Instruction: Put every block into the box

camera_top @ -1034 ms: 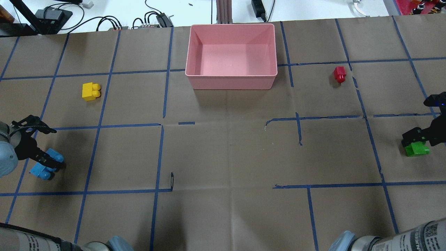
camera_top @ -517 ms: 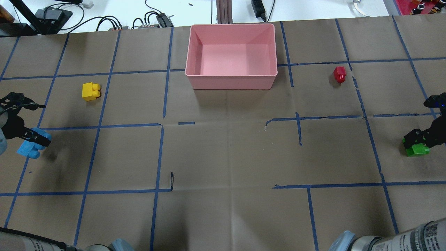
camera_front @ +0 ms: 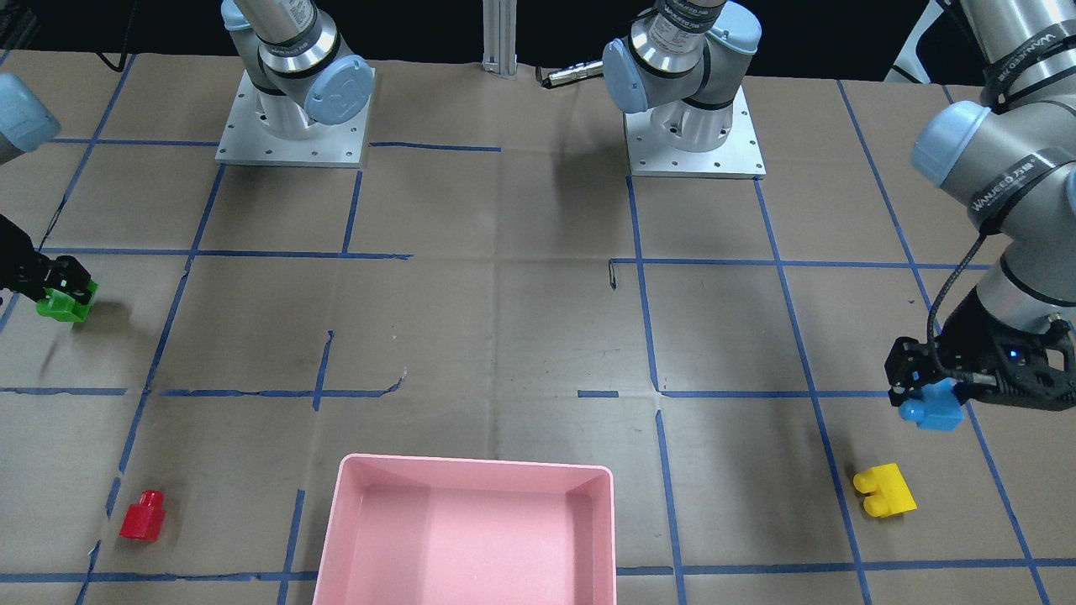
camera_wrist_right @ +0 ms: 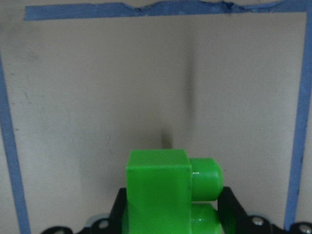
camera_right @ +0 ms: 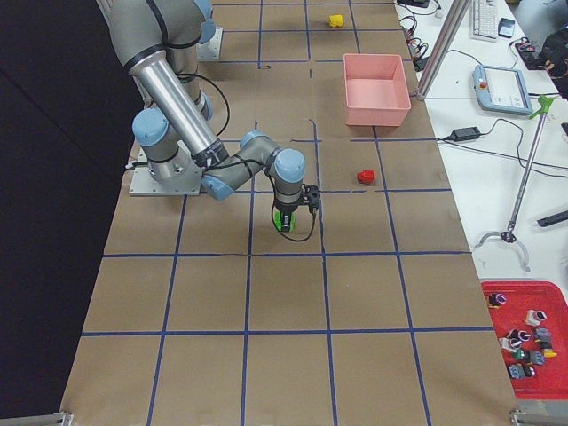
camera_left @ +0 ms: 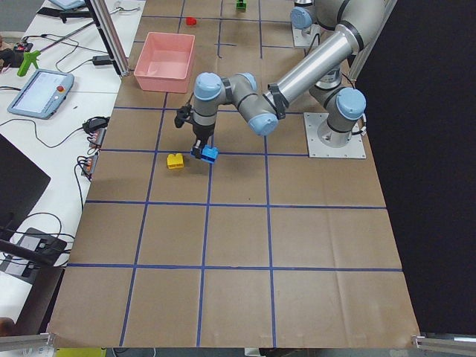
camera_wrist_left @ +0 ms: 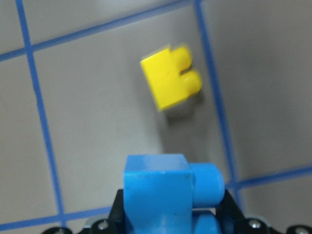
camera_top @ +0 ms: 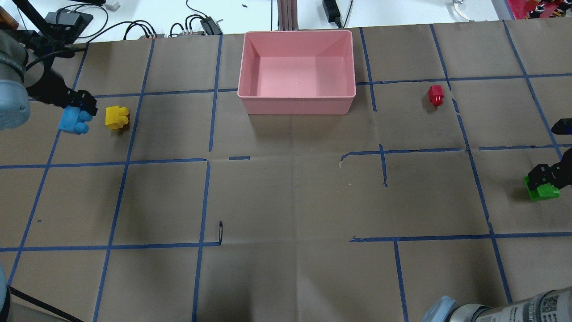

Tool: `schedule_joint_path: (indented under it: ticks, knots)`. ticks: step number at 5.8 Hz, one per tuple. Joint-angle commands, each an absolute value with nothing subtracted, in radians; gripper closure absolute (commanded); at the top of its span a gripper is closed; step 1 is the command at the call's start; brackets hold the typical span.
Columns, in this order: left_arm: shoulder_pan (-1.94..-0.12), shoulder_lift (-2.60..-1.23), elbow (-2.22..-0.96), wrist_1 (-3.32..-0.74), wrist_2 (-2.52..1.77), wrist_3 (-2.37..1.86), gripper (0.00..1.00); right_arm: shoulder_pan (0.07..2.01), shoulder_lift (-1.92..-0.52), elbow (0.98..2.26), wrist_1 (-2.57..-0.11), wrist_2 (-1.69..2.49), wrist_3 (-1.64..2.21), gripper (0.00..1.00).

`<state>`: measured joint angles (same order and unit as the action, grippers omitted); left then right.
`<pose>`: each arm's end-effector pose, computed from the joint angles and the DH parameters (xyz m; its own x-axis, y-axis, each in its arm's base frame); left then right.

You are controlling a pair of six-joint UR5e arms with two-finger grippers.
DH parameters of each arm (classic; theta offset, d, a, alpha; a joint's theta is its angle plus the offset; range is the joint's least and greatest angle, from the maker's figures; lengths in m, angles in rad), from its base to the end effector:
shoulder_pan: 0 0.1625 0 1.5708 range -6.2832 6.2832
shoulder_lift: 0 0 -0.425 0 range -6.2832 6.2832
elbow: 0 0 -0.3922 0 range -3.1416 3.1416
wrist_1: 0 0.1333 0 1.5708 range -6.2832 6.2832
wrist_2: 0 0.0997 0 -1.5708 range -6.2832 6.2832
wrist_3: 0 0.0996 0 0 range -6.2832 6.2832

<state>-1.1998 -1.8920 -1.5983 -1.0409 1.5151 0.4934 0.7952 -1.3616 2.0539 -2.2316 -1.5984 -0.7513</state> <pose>0.0949 -0.6270 0.3519 -0.9916 0.1236 -0.0371 0.1284 0.9744 -0.1846 -0.2475 -0.4389 0.2252 -0.9997 0.0239 -0.0013 0.0238 0.9988 0.0418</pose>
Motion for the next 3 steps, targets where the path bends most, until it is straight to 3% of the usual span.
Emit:
schedule_joint_path:
  ticks: [1,3]
  knots:
    - [-1.428,-2.033,-1.283,-1.167,1.468,0.175,0.78,0.848,-1.445,1.929,-2.115,-1.574,-0.817,0.94]
    - [-1.623,-2.176,-1.075,-1.221,1.462,-0.144,0.77,0.915,-1.440,1.837,-2.121,-1.164,-0.958,0.94]
